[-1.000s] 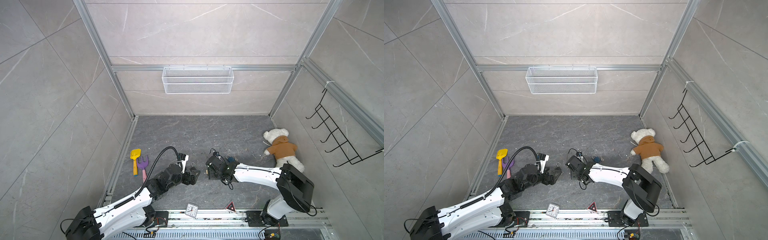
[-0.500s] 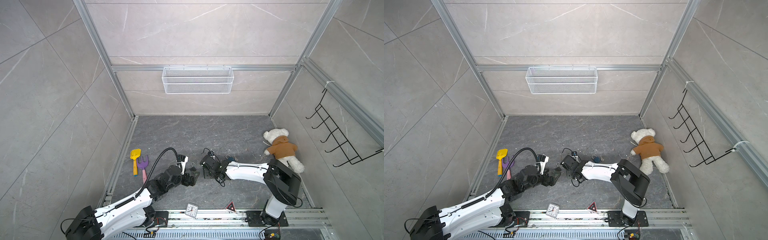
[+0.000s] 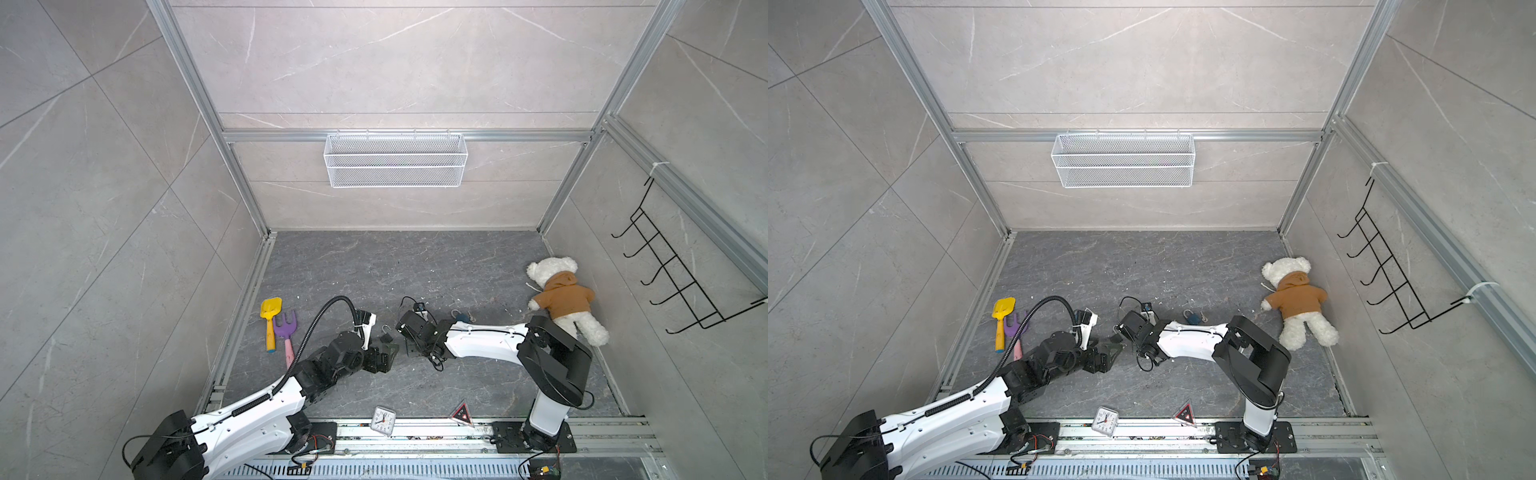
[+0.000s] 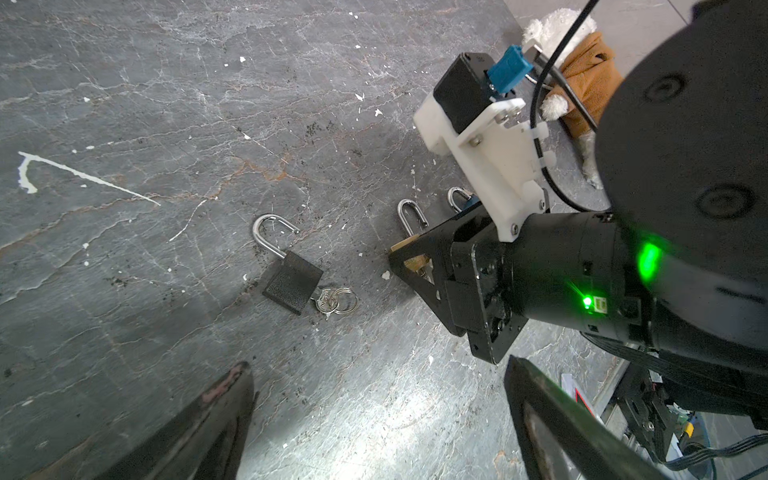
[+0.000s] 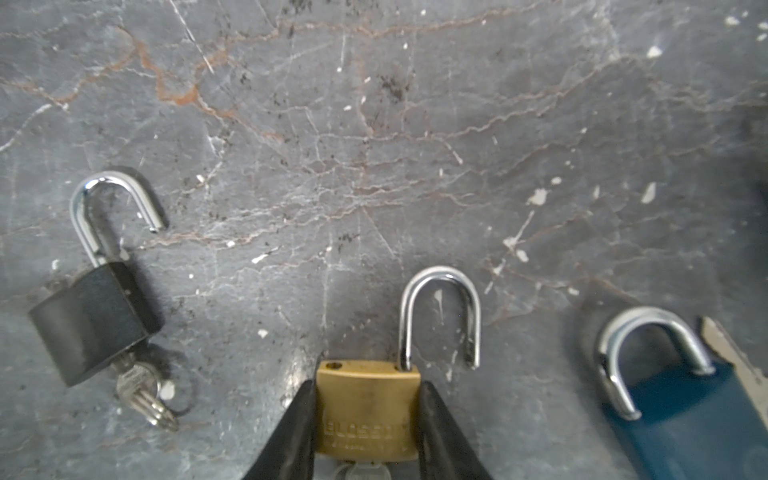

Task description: Lock with the key

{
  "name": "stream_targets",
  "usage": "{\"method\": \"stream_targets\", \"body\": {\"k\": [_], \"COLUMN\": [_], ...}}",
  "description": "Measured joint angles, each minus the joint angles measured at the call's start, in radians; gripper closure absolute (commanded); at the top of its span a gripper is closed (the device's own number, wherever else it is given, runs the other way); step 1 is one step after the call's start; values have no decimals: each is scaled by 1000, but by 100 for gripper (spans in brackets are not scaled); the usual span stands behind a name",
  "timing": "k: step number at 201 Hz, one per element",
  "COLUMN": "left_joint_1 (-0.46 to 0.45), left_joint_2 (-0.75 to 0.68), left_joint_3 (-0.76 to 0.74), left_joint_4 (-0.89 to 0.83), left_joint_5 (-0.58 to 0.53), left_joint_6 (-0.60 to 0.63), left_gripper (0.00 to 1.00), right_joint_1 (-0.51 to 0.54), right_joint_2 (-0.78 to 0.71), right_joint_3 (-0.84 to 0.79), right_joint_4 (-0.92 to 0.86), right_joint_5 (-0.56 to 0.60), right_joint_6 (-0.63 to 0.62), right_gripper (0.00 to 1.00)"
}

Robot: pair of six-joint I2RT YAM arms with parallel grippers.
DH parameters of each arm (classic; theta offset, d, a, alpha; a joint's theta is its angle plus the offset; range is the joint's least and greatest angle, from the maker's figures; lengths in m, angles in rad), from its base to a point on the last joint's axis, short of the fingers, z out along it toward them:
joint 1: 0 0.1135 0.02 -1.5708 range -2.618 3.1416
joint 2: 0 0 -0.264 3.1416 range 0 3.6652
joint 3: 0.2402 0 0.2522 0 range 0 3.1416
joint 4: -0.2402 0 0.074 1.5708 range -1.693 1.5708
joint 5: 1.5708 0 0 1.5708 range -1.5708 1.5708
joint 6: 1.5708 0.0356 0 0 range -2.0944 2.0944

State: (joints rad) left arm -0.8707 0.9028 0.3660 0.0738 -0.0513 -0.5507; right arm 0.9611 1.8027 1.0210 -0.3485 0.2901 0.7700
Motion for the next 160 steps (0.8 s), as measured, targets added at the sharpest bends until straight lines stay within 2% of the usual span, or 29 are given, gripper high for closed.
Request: {"method": "stream_targets", "body": {"k": [48,116,160], "left_joint_1": [0,0,0], "left_joint_2": [13,64,115], "left_joint_3": [-2,-2,-2], "left_joint_4": [8,24,57], "left_joint_5": [-2,-29,-26], "left_joint_6": [0,-27,-51], "left_gripper": [4,5,6], "right_joint_1": [0,0,0], "right_joint_2": [0,-131,-303], "right_joint_3": [-2,-175,-309], "right_joint_4": [8,153,256], "right_joint_5": [2,-64,-132], "right_joint_6": [-26,-188,-299], "right_gripper": [100,100,100]}}
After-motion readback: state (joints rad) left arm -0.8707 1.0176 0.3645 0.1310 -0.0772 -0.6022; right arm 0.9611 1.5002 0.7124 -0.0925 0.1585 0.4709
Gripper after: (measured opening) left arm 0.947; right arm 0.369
